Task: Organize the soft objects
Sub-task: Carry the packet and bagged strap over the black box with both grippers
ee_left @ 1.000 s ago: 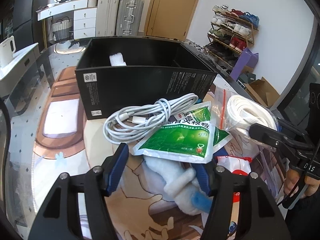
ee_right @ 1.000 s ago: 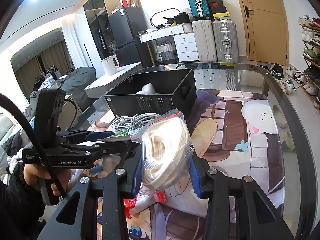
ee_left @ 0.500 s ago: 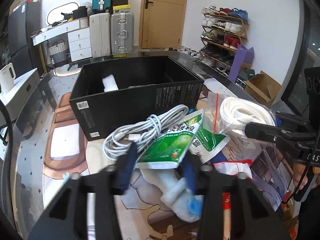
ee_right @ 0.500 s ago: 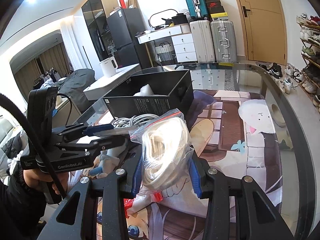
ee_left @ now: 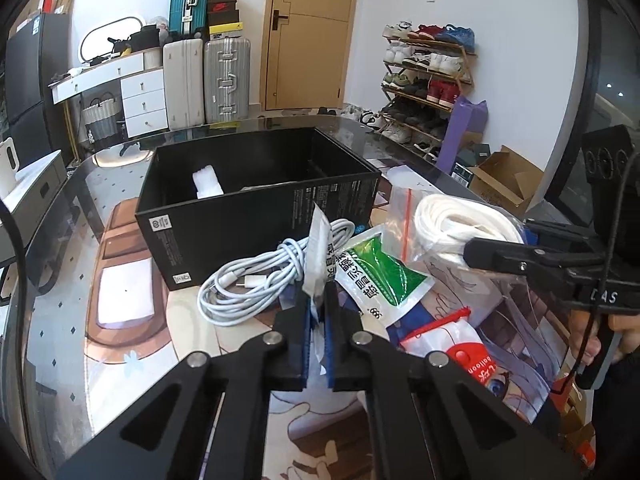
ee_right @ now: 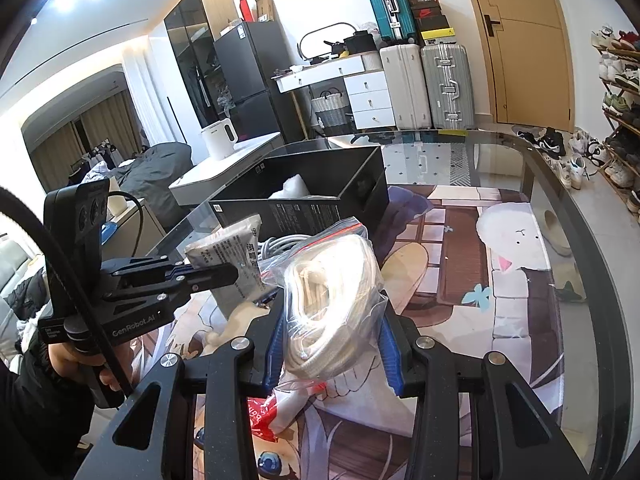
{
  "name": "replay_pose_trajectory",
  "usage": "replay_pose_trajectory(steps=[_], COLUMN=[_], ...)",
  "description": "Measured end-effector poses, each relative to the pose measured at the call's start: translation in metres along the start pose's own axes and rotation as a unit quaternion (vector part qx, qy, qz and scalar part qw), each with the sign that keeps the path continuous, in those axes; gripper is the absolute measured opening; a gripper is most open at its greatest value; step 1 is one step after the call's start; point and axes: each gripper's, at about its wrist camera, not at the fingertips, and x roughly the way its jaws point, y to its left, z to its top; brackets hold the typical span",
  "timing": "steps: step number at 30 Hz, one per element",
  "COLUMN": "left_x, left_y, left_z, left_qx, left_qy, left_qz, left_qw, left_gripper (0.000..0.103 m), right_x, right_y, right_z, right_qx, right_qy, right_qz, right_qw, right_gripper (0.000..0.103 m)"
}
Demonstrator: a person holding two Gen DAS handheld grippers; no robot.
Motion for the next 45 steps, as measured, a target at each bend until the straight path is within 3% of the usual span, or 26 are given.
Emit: replay_pose_trajectory(steps=[12,27,45], left_x=[-0.026,-0.057,-0.064], left_y=[0.015,0.034,0.051], left_z=[0.001,0.016,0.049], left_qx=[-0.022,-0.038,-0.033], left_qy=[-0.026,-0.058,-0.089], left_qz=[-0.006,0.006,0.016], left_qw=[0.9994,0.9976,0.9953], left_gripper=[0.002,0.002,0.002], right_x=[-0.004,-0.007,0.008], right_y=[0.005,0.038,0.051], right_z=[0.002,0.021,0.066], right_qx=[-0.003,-0.029,-0.025], right_qy=[-0.01,-0.017,-0.031], right_qz=[0.007,0.013,-0.024], right_qw=[1.0,0.999,0.999], right_gripper=[0.04,0.04,0.04])
